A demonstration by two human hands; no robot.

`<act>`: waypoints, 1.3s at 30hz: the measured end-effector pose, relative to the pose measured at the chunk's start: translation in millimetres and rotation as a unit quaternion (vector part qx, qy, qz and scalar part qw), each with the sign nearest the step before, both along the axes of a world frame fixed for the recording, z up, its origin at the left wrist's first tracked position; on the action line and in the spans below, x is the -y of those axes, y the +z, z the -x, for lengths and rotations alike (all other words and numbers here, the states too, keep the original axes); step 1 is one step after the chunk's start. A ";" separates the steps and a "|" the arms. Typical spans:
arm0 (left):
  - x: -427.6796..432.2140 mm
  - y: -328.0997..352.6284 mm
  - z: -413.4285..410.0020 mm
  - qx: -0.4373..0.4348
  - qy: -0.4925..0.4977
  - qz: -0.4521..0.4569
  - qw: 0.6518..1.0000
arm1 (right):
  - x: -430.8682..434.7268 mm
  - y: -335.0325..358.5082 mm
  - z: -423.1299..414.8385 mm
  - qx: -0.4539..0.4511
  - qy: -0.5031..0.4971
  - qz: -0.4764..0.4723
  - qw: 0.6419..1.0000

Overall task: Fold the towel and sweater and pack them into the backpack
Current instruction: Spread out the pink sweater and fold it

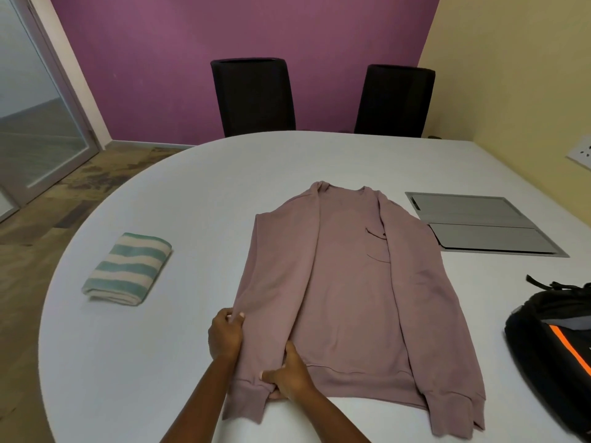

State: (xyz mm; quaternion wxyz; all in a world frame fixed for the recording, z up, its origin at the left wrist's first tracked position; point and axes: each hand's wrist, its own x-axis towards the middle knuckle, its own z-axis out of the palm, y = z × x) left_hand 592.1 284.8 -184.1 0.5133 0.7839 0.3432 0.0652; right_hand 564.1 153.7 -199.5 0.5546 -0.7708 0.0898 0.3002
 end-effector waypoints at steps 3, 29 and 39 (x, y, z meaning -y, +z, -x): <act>1.7 -13.8 14.4 -0.072 -0.033 -0.057 0.995 | 5.8 15.1 10.7 0.027 0.085 0.132 0.987; -25.8 -28.8 -128.8 -0.065 -0.146 -0.198 0.967 | -15.1 -19.0 -145.5 0.277 0.228 0.434 0.826; -32.0 -28.8 -229.3 -0.066 -0.142 -0.195 0.968 | -13.9 -24.3 -200.7 0.280 0.193 0.408 0.847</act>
